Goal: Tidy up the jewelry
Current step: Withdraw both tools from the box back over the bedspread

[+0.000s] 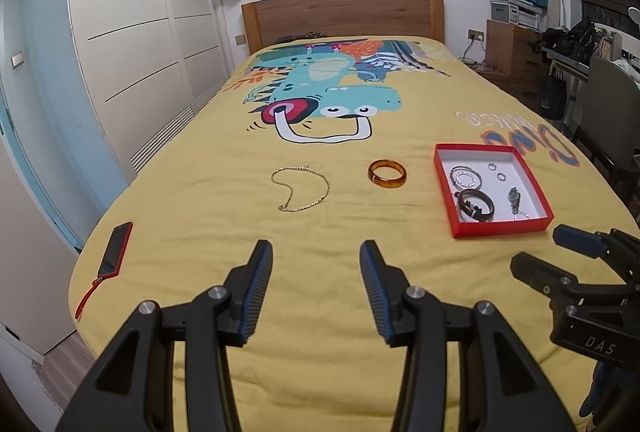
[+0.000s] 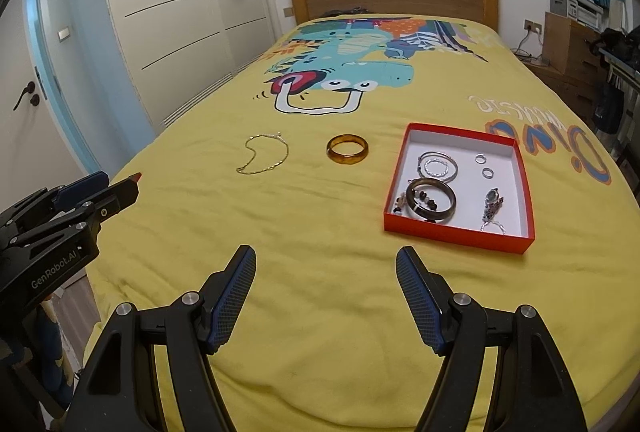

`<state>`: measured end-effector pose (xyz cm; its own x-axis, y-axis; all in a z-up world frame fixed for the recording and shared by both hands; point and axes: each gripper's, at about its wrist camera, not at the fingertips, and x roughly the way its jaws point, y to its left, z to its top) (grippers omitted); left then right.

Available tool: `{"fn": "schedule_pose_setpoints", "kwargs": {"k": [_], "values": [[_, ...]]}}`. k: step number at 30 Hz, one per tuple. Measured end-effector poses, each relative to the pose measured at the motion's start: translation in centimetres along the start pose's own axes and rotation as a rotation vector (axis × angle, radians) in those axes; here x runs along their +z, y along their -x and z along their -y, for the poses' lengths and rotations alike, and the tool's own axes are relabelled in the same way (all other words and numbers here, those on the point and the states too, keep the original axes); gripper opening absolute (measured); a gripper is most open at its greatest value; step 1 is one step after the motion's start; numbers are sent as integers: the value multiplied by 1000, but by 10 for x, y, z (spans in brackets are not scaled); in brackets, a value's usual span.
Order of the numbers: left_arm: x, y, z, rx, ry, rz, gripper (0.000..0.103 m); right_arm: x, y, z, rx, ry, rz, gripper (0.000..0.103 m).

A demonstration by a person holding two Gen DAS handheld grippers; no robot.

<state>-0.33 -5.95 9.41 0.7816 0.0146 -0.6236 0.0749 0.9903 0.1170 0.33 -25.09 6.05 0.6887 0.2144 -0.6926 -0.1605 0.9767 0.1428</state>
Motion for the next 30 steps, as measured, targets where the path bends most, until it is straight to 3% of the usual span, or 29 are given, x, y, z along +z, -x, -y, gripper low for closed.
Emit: {"fn": "schedule_pose_setpoints", "kwargs": {"k": [12,30], "values": [[-25,-31,-25,-14,67,-92,43,-4,-16,-10,-8,15,-34,73],[-59,-122,-51,-93,109,-305,43,-2,-100,-18,35,3,-196,75]]}}
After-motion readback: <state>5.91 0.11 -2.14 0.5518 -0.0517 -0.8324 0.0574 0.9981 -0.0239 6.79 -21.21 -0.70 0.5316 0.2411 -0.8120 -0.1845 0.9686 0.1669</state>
